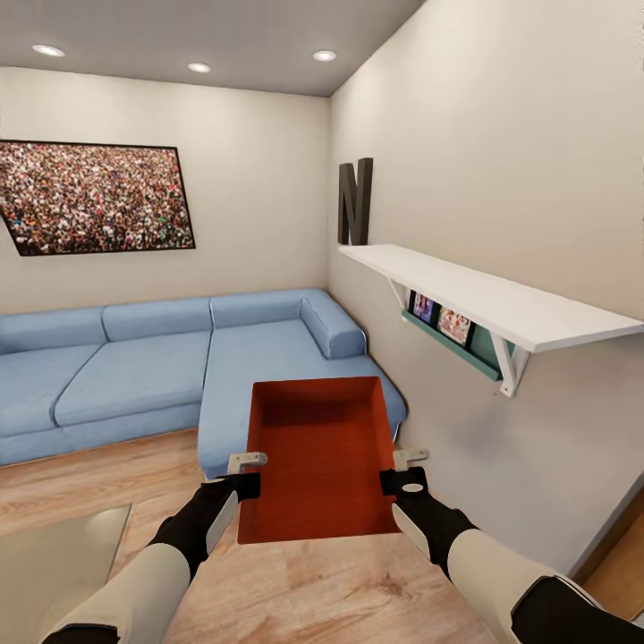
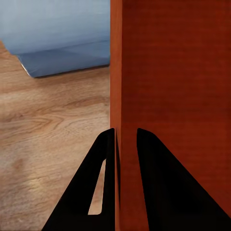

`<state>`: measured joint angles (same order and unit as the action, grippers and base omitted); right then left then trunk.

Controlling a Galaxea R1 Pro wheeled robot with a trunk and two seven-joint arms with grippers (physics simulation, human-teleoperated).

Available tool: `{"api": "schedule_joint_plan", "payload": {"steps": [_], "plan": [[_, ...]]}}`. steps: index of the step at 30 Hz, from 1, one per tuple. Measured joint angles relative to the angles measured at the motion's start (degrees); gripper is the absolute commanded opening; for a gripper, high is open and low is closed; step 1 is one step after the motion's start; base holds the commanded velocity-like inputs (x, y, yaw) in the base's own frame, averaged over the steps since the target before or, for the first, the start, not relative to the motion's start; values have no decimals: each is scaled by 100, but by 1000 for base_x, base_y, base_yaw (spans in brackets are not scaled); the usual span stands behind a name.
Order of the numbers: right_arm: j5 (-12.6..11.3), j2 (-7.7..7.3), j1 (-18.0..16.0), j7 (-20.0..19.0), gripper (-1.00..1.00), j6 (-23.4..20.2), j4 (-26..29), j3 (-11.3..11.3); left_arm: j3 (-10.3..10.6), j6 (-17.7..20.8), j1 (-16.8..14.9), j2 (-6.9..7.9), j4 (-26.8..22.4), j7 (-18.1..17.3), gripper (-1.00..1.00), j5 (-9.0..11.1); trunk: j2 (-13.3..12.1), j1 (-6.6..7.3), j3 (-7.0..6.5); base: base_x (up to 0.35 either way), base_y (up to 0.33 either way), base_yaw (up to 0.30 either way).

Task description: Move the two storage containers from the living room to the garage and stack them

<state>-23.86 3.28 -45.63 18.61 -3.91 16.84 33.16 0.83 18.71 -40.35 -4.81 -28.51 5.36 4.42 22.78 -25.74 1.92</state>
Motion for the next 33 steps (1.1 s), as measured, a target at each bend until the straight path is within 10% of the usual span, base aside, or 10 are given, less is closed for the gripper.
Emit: {"api": "schedule_joint_plan", "payload": {"steps": [33], "plan": [[2,-2,-3,1,-100,-6,8,-1,-1,2,-3,0,-3,-1,-100,1,7,-2,-152,0,0,0]]}}
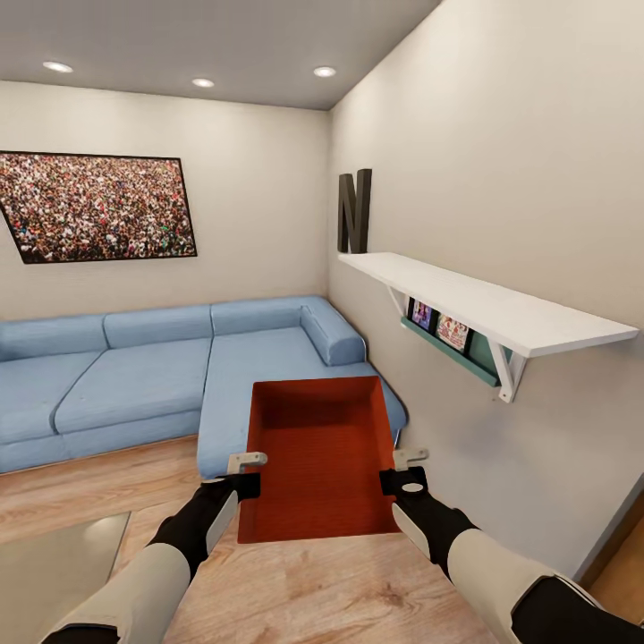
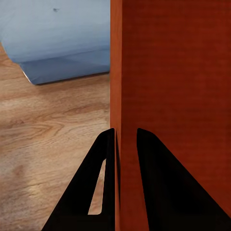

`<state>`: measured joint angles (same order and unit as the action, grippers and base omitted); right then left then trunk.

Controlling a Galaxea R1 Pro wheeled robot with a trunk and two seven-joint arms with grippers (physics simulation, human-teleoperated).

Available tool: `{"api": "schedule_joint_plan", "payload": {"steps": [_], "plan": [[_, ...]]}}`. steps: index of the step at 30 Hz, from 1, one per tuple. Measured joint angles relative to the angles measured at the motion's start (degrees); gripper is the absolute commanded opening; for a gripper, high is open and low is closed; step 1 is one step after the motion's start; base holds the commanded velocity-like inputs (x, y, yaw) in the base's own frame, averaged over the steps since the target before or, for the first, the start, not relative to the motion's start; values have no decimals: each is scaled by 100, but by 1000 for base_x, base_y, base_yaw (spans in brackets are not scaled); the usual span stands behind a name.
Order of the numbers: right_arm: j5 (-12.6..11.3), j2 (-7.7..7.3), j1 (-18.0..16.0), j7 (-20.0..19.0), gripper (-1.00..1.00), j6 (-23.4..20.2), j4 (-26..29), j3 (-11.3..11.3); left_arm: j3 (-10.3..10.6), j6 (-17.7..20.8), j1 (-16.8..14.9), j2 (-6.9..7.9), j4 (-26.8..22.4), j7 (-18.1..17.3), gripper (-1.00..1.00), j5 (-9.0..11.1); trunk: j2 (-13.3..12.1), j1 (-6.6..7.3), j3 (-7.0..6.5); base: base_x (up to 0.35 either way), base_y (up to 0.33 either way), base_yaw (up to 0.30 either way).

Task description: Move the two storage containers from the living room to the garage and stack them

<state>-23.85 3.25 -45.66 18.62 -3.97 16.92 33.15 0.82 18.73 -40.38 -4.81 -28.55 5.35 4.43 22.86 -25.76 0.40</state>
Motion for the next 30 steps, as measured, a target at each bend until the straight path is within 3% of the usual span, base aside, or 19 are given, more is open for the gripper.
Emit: {"api": "schedule_joint_plan", "payload": {"steps": [7,30], "plan": [[6,4,-1,-1,-100,0,-4,-4,1,1,1,4,0,-3,-100,4,0,0,0,0,0,80],[0,8,-1,0,-100,13,-17,-4,1,2,1,4,-2,-7,-100,-4,0,0,0,0,0,279]]}}
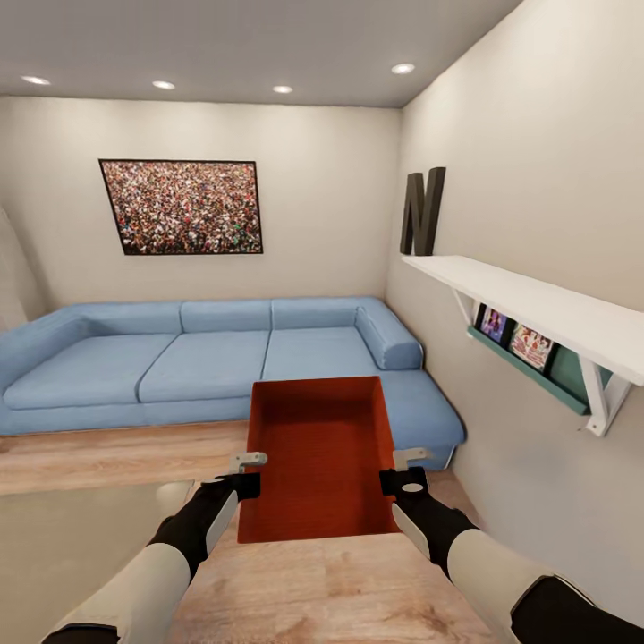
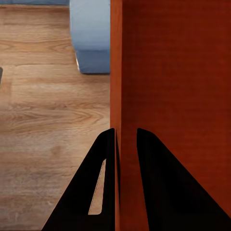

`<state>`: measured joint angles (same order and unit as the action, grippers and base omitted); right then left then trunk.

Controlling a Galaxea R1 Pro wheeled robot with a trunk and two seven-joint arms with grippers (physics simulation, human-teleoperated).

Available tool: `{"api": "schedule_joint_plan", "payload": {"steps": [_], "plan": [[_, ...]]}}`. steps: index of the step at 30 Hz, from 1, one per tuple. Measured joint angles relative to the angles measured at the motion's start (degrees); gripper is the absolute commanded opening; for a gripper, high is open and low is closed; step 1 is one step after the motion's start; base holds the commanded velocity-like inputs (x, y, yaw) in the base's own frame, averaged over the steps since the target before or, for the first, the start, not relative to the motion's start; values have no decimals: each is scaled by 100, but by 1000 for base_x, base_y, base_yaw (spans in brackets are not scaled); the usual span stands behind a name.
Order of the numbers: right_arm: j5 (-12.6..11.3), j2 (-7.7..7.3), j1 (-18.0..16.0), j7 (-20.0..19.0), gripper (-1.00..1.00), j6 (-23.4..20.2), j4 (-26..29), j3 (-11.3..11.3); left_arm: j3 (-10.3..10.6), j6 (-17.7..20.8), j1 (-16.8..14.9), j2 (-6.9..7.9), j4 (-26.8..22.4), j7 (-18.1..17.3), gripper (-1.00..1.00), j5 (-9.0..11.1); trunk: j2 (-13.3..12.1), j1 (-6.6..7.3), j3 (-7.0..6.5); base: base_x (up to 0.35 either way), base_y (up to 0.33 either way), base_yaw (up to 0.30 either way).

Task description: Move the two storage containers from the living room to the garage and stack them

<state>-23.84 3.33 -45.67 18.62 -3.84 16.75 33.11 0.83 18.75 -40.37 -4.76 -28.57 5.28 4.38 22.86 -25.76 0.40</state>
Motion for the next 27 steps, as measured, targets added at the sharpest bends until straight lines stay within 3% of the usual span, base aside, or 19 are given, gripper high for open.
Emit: {"api": "schedule_joint_plan", "payload": {"steps": [27], "plan": [[4,2,0,0,-100,0,-2,-5,0,0,0,1,0,-1,-100,-1,0,0,0,0,0,283]]}}
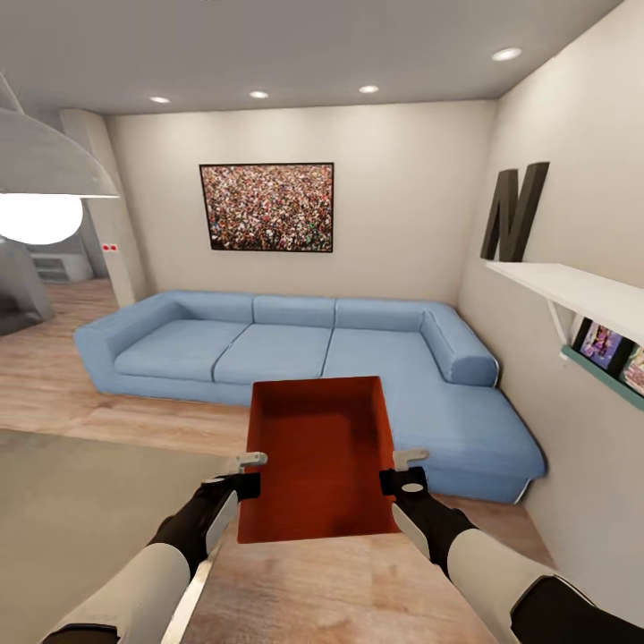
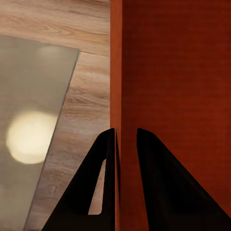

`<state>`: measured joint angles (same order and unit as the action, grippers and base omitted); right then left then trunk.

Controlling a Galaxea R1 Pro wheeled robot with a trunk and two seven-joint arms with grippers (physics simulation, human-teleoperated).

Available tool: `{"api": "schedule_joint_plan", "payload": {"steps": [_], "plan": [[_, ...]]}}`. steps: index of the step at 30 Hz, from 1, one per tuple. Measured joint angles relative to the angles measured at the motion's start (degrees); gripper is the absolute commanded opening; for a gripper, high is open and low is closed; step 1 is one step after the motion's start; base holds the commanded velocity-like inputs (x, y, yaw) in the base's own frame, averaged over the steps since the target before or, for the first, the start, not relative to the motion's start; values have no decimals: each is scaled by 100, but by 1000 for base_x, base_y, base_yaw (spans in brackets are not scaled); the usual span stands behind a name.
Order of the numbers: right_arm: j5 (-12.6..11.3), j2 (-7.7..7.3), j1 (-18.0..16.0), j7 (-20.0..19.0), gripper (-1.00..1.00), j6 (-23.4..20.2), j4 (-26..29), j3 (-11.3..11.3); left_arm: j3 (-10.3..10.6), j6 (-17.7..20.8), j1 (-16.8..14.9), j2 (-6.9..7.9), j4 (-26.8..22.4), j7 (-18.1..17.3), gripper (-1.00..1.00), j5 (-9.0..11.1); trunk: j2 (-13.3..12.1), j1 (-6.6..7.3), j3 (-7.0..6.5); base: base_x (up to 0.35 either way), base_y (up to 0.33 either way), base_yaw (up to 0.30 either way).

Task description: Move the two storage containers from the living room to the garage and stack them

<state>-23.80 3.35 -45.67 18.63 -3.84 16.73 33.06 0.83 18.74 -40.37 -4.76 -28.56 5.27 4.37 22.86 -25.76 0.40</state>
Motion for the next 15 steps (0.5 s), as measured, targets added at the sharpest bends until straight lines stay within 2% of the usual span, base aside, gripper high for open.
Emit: {"api": "schedule_joint_plan", "payload": {"steps": [15], "plan": [[-1,0,0,0,-100,0,0,1,1,0,0,0,0,1,-100,1,0,0,0,0,0,283]]}}
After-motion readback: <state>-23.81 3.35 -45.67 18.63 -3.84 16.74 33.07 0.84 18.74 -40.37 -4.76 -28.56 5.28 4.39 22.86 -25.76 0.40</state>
